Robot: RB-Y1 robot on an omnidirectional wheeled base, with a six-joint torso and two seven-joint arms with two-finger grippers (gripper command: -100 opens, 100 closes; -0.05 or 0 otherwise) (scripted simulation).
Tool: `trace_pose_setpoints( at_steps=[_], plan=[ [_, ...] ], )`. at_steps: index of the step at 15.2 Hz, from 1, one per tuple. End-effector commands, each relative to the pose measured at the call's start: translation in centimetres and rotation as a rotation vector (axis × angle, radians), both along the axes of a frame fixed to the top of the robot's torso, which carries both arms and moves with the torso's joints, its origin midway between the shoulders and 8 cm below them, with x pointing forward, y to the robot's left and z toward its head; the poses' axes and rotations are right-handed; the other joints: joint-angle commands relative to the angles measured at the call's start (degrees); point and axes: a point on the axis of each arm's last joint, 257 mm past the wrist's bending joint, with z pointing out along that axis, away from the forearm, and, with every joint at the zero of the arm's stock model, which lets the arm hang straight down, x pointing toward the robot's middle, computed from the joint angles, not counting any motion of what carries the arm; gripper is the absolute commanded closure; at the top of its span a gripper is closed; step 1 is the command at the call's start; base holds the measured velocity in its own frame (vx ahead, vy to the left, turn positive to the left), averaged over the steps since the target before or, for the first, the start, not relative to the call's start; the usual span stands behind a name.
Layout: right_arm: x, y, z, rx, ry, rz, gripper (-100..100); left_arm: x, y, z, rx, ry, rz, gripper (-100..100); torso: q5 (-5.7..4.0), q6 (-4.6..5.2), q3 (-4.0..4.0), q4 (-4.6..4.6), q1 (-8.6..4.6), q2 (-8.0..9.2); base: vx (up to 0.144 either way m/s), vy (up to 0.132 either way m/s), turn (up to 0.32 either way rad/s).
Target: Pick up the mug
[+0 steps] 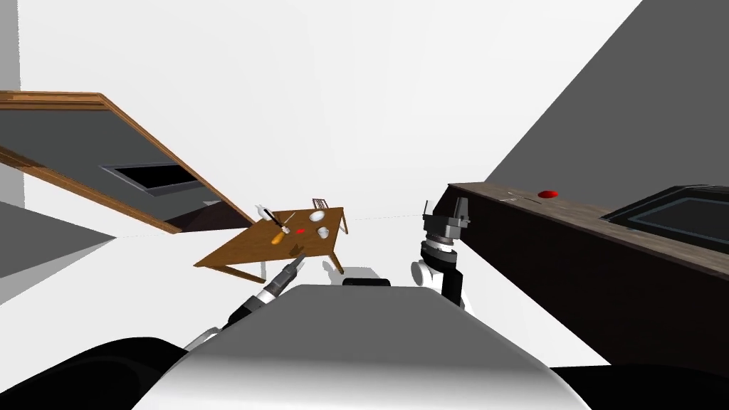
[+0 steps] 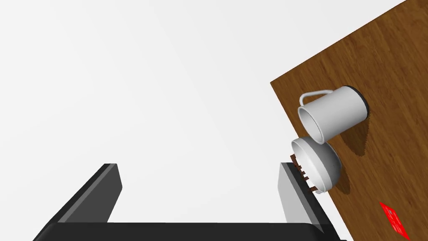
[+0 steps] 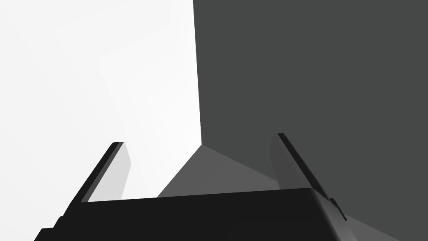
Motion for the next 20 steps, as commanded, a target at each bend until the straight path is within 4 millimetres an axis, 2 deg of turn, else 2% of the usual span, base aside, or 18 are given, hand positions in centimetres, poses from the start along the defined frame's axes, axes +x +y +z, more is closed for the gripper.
trace_pose_setpoints(
  at_steps=[1,2,3,4,5,6,8,9,10,11,12,13,15,16,17,18,19,20],
  plan=[
    [0.0,0.0,0.0,0.0,0.0,0.0,0,-2.2,1.7,-2.4,0.015,0.093,0.002,-100,0.0,0.0,0.0,0.0,0.0,0.0,0.189,-0.028,-0.199],
    [0.0,0.0,0.0,0.0,0.0,0.0,0,-2.3,1.9,-2.6,0.019,0.099,0.004,-100,-0.01,0.0,-0.05,-0.02,-0.04,-0.11,0.197,-0.032,-0.155],
    [0.0,0.0,0.0,0.0,0.0,0.0,0,-3.9,3.0,-4.3,0.029,0.166,0.006,-100,-0.02,0.0,-0.1,-0.04,-0.08,-0.17,0.249,-0.04,-0.163],
    [0.0,0.0,0.0,0.0,0.0,0.0,0,-4.1,3.3,-4.5,0.033,0.172,0.01,-100,-0.02,0.01,-0.18,-0.06,-0.11,-0.33,0.247,-0.033,-0.144],
    [0.0,0.0,0.0,0.0,0.0,0.0,0,-5.6,4.2,-5.9,0.04,0.234,0.011,-100,-0.03,0.0,-0.23,-0.09,-0.12,-0.4,0.281,-0.019,-0.198],
    [0.0,0.0,0.0,0.0,0.0,0.0,0,-6.0,4.6,-6.2,0.046,0.244,0.018,-100,-0.02,0.01,-0.29,-0.11,-0.09,-0.52,0.272,0.0,-0.168],
    [0.0,0.0,0.0,0.0,0.0,0.0,0,-8.0,6.0,-7.9,0.059,0.317,0.028,-100,-0.01,0.02,-0.31,-0.12,-0.05,-0.53,0.238,-0.002,-0.163],
    [0.0,0.0,0.0,0.0,0.0,0.0,0,-9.8,7.0,-9.2,0.067,0.381,0.033,-100,-0.02,-0.01,-0.28,-0.11,-0.02,-0.46,0.276,0.042,-0.121],
    [0.0,0.0,0.0,0.0,0.0,0.0,0,-10.1,7.4,-9.5,0.072,0.389,0.04,-100,0.01,0.0,-0.31,-0.12,0.08,-0.55,0.259,0.059,-0.126],
    [0.0,0.0,0.0,0.0,0.0,0.0,0,-12.4,8.7,-10.9,0.085,0.461,0.053,-100,0.02,0.0,-0.32,-0.12,0.15,-0.54,0.279,0.036,-0.193],
    [0.0,0.0,0.0,0.0,0.0,0.0,0,-12.4,8.7,-10.9,0.085,0.461,0.053,-100,0.03,0.01,-0.33,-0.13,0.12,-0.59,0.277,0.03,-0.146],
    [0.0,0.0,0.0,0.0,0.0,0.0,0,-14.5,9.5,-12.0,0.091,0.523,0.058,-100,0.02,0.0,-0.35,-0.14,0.08,-0.6,0.301,0.07,-0.132],
    [0.0,0.0,0.0,0.0,0.0,0.0,0,-14.9,10.0,-12.2,0.098,0.533,0.066,-100,0.04,0.0,-0.41,-0.16,0.19,-0.7,0.252,0.057,-0.084],
    [0.0,0.0,0.0,0.0,0.0,0.0,0,-17.2,10.9,-13.3,0.105,0.598,0.075,-100,0.03,-0.02,-0.31,-0.13,0.11,-0.5,0.207,0.04,-0.091],
    [0.0,0.0,0.0,0.0,0.0,0.0,0,-17.5,11.3,-13.4,0.11,0.604,0.08,-100,0.02,-0.02,-0.25,-0.1,0.08,-0.43,0.213,0.042,-0.097],
    [0.0,0.0,0.0,0.0,0.0,0.0,0,-19.8,12.1,-14.3,0.117,0.669,0.089,-100,0.01,-0.02,-0.23,-0.09,0.06,-0.38,0.248,0.02,-0.157],
    [0.0,0.0,0.0,0.0,0.0,0.0,0,-20.1,12.4,-14.4,0.122,0.675,0.095,-100,0.0,-0.01,-0.25,-0.1,0.01,-0.43,0.27,0.026,-0.109],
    [0.0,0.0,0.0,0.0,0.0,0.0,0,-22.9,13.4,-15.3,0.133,0.745,0.108,-100,0.0,-0.01,-0.29,-0.11,-0.01,-0.51,0.308,0.054,-0.104]
  ],
)
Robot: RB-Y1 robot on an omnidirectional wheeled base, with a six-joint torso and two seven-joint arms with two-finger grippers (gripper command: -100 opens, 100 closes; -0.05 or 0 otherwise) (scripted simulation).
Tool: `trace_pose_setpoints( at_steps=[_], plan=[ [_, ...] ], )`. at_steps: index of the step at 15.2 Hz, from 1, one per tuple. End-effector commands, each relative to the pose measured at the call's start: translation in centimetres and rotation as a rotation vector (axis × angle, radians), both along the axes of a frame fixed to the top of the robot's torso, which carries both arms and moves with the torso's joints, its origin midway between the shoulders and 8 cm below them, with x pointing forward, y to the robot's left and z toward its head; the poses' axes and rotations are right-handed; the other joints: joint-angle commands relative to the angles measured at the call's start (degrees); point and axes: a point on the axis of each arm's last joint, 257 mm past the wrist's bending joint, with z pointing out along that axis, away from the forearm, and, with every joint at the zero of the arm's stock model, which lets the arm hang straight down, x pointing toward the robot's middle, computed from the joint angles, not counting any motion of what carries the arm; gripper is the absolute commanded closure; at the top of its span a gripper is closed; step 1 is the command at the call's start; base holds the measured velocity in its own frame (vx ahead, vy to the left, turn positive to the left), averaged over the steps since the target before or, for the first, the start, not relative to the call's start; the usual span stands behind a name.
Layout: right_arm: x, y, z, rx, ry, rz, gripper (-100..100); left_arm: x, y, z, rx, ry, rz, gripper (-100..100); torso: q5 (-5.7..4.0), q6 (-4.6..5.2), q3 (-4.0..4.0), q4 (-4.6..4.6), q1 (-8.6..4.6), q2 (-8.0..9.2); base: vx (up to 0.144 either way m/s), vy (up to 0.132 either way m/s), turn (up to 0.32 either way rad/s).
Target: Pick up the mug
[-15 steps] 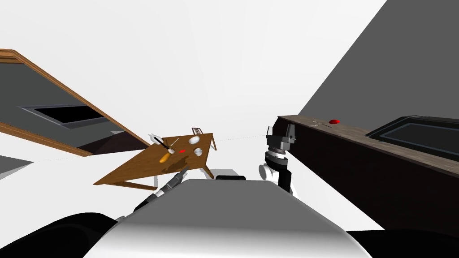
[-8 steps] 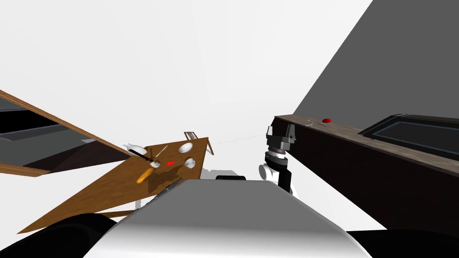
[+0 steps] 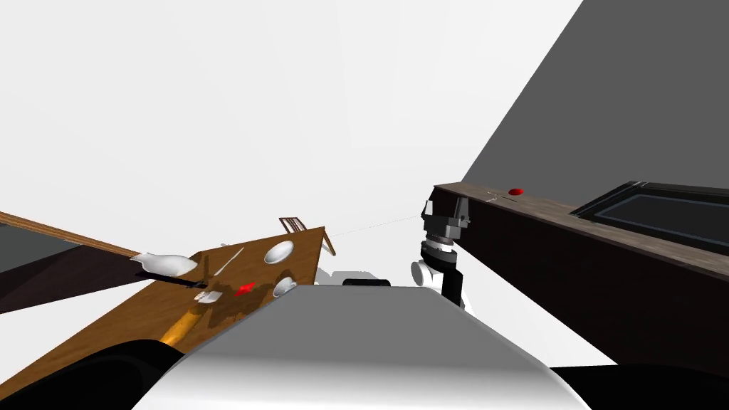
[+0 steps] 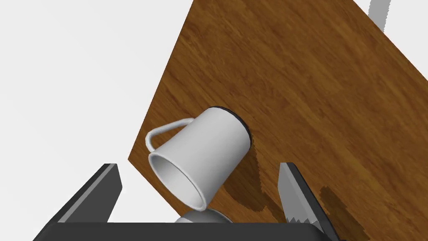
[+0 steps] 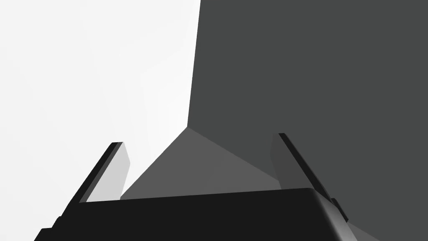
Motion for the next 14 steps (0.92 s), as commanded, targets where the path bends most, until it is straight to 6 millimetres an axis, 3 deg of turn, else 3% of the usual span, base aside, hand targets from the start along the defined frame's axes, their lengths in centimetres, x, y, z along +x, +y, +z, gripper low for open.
trace_pose_setpoints(
  at_steps=[1,2,4,5,7,9,10,11,12,14],
  plan=[
    [0.0,0.0,0.0,0.0,0.0,0.0,0,-2.3,0.9,-0.7,0.012,0.061,0.018,-100,0.0,0.0,0.0,0.0,0.0,0.0,0.295,0.054,-0.103],
    [0.0,0.0,0.0,0.0,0.0,0.0,0,-5.0,1.6,-1.4,0.019,0.126,0.028,-100,0.01,0.0,-0.03,-0.01,0.01,-0.03,0.317,0.065,-0.109],
    [0.0,0.0,0.0,0.0,0.0,0.0,0,-5.2,1.8,-1.5,0.023,0.13,0.031,-100,0.01,-0.02,-0.05,-0.03,0.05,-0.06,0.241,0.053,-0.059],
    [0.0,0.0,0.0,0.0,0.0,0.0,0,-7.9,2.4,-2.1,0.03,0.194,0.042,-100,0.01,-0.03,0.06,0.01,-0.04,0.15,0.202,0.006,-0.083],
    [0.0,0.0,0.0,0.0,0.0,0.0,0,-8.1,2.5,-2.1,0.033,0.197,0.043,-100,-0.03,-0.04,0.13,0.04,-0.19,0.26,0.186,0.011,-0.048],
    [0.0,0.0,0.0,0.0,0.0,0.0,0,-13.6,3.1,-2.9,0.043,0.32,0.061,-100,-0.03,-0.03,0.21,0.08,-0.18,0.38,0.225,0.031,-0.091],
    [0.0,0.0,0.0,0.0,0.0,0.0,0,-13.8,3.4,-2.9,0.048,0.325,0.064,-100,-0.02,-0.04,0.15,0.05,-0.14,0.25,0.266,0.047,-0.097],
    [0.0,0.0,0.0,0.0,0.0,0.0,0,-16.6,3.5,-3.2,0.053,0.385,0.072,-100,-0.02,-0.03,0.09,0.03,-0.11,0.17,0.319,0.032,-0.083],
    [0.0,0.0,0.0,0.0,0.0,0.0,0,-16.6,3.5,-3.2,0.053,0.385,0.072,-100,-0.01,-0.02,0.01,0.01,-0.13,0.01,0.293,0.019,-0.049],
    [0.0,0.0,0.0,0.0,0.0,0.0,0,-21.6,3.4,-3.4,0.057,0.49,0.085,-100,-0.04,-0.05,0.01,-0.01,-0.19,0.04,0.273,0.035,-0.058]
  ],
)
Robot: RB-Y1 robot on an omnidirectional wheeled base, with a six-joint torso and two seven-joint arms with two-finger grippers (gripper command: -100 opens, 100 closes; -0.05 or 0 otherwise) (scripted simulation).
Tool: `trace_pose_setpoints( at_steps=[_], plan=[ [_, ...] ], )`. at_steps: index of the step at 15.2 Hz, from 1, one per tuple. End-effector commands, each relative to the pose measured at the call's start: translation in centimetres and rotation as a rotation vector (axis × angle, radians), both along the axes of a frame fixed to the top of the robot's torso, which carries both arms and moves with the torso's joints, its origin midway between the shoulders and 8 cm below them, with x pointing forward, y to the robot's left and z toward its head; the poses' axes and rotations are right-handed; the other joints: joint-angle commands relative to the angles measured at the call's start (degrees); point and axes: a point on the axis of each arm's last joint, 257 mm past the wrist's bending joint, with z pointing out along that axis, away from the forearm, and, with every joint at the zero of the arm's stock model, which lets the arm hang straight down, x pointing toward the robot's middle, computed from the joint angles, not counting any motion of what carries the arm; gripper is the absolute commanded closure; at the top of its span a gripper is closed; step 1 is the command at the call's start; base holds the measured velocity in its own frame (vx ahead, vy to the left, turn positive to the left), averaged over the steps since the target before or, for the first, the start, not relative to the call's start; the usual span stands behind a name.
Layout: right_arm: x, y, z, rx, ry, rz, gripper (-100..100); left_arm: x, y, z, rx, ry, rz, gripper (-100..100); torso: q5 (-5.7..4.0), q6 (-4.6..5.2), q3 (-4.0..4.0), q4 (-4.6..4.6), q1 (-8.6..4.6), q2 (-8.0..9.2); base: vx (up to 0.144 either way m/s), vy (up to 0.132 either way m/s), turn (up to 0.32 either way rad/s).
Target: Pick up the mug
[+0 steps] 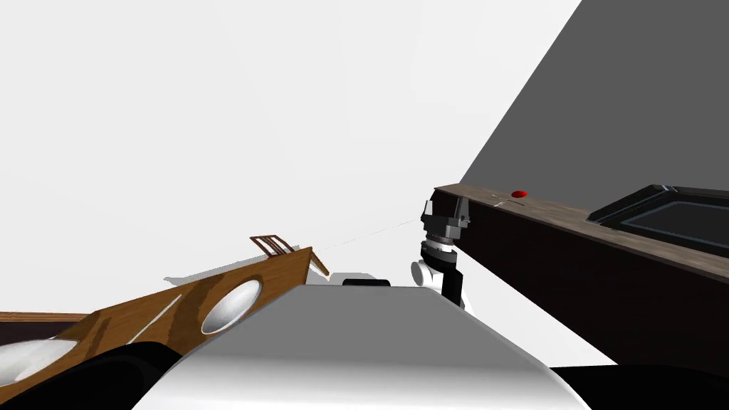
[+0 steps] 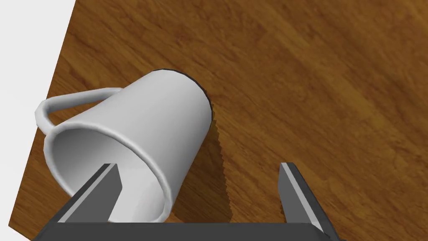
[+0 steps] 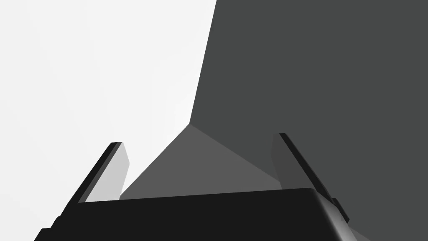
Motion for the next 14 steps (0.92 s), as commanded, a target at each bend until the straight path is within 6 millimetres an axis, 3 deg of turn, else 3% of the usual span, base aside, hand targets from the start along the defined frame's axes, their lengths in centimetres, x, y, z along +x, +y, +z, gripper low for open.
trace_pose_setpoints(
  at_steps=[1,2,3,6,7,13,14],
  plan=[
    [0.0,0.0,0.0,0.0,0.0,0.0,0,-2.3,0.1,-0.2,0.004,0.056,0.009,-100,0.0,0.0,0.0,0.0,0.0,0.0,0.251,0.024,-0.044],
    [0.0,0.0,0.0,0.0,0.0,0.0,0,-4.4,-0.1,-0.3,0.004,0.099,0.015,-100,0.01,0.01,0.03,0.01,-0.04,0.06,0.204,0.0,-0.043],
    [0.0,0.0,0.0,0.0,0.0,0.0,0,-4.4,-0.1,-0.3,0.004,0.099,0.015,-100,-0.02,0.0,0.09,0.03,-0.11,0.18,0.162,0.001,-0.026],
    [0.0,0.0,0.0,0.0,0.0,0.0,0,-8.4,-0.9,-0.3,-0.002,0.179,0.027,-100,-0.04,0.0,0.27,0.11,-0.18,0.48,0.155,-0.007,-0.026],
    [0.0,0.0,0.0,0.0,0.0,0.0,0,-6.9,-0.5,-0.2,-0.001,0.151,0.022,-100,-0.04,-0.02,0.29,0.11,-0.23,0.5,0.094,-0.016,-0.003],
    [0.0,0.0,0.0,0.0,0.0,0.0,0,-7.0,-3.3,-3.4,-0.009,0.141,0.034,-100,0.04,-0.01,0.75,0.3,0.09,1.3,-0.013,0.052,-0.023],
    [0.0,0.0,0.0,0.0,0.0,0.0,0,-7.0,-2.8,-2.7,-0.009,0.143,0.033,-100,0.05,0.0,0.77,0.31,0.12,1.33,-0.002,0.017,0.006]
  ],
)
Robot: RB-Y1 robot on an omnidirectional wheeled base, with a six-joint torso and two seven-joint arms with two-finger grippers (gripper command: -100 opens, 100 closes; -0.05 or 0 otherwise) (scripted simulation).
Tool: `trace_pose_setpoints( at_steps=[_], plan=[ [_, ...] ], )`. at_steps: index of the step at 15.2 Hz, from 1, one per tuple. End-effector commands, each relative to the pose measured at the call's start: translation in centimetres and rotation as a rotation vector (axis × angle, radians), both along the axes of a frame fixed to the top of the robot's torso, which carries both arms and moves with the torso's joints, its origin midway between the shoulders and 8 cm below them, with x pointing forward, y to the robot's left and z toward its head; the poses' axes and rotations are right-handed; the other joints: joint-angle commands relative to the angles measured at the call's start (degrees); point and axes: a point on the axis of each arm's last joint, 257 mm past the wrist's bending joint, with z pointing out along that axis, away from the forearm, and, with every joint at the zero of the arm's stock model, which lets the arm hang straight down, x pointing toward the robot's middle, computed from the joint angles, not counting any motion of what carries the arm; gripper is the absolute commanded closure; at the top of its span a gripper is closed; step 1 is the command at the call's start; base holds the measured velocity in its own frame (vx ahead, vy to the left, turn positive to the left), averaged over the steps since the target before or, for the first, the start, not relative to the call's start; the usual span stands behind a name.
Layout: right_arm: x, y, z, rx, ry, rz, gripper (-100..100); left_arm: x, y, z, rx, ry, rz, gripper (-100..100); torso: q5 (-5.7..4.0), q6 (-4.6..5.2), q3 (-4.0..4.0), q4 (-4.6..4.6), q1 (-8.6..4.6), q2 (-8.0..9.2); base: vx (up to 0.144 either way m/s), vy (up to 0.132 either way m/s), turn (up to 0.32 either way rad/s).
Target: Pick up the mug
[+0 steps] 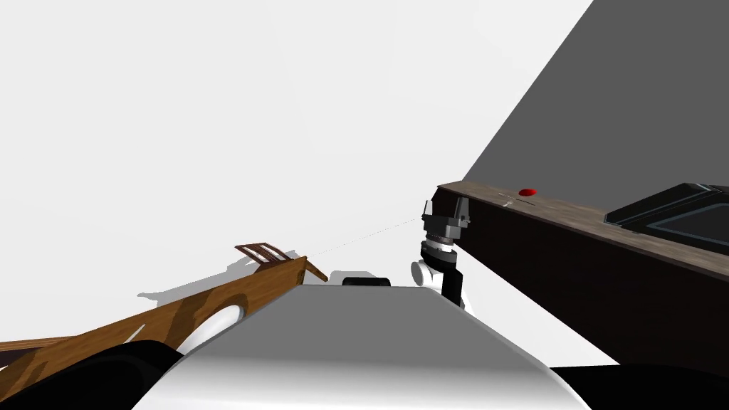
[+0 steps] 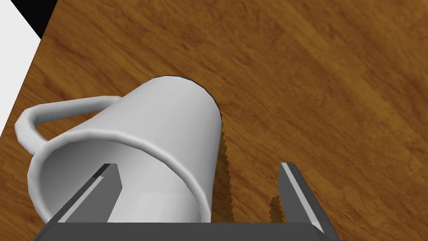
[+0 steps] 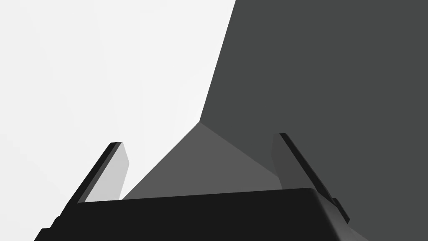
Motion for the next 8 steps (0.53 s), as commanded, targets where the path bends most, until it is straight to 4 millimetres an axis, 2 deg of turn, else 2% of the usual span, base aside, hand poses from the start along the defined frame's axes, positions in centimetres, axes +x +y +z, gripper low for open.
trace_pose_setpoints(
  at_steps=[1,5,8],
  plan=[
    [0.0,0.0,0.0,0.0,0.0,0.0,0,0.0,0.0,0.0,0.0,0.0,0.0,100,0.0,0.0,0.0,0.0,0.0,0.0,0.0,0.0,0.0],
    [0.0,0.0,0.0,0.0,0.0,0.0,0,-0.1,0.1,0.0,0.002,0.002,-0.002,100,-0.03,-0.02,-0.03,-0.01,-0.14,-0.06,0.0,0.0,0.0],
    [0.0,0.0,0.0,0.0,0.0,0.0,0,-0.2,1.8,2.0,0.006,0.011,-0.006,100,-0.07,-0.07,-0.05,-0.02,-0.3,-0.07,0.008,-0.048,0.026]
  ],
)
